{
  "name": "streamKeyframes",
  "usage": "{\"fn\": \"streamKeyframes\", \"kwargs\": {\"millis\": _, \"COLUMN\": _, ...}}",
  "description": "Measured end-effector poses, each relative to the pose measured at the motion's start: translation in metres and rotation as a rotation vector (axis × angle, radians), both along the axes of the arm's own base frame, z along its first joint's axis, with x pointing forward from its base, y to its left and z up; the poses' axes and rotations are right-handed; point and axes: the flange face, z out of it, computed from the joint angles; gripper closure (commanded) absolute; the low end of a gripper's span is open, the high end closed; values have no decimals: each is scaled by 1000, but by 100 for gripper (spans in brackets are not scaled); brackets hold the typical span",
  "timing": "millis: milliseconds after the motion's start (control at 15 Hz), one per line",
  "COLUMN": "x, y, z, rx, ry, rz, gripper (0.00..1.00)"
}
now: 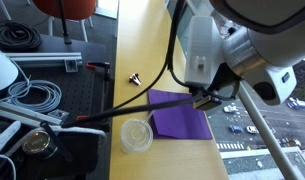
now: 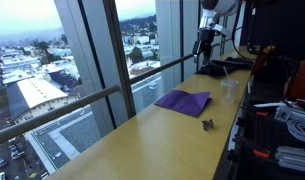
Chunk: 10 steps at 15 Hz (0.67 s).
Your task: Open the purple file
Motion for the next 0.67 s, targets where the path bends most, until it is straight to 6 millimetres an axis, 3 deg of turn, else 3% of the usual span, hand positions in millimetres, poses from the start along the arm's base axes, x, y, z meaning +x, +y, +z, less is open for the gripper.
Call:
{"fn": "streamKeyframes", "kwargs": {"millis": 200, "x": 22, "y": -35, "z": -29, "rx": 27, "ry": 31, "rz": 2, "gripper": 0}}
{"fn": "streamKeyframes", "kwargs": {"millis": 400, "x": 31, "y": -68, "z": -59, "rx": 55, "ry": 78, "rz": -3, "gripper": 0}}
{"fn": "streamKeyframes", "kwargs": {"millis": 667, "x": 37, "y": -92, "z": -96, "rx": 93, "ry": 129, "rz": -10, "gripper": 0}}
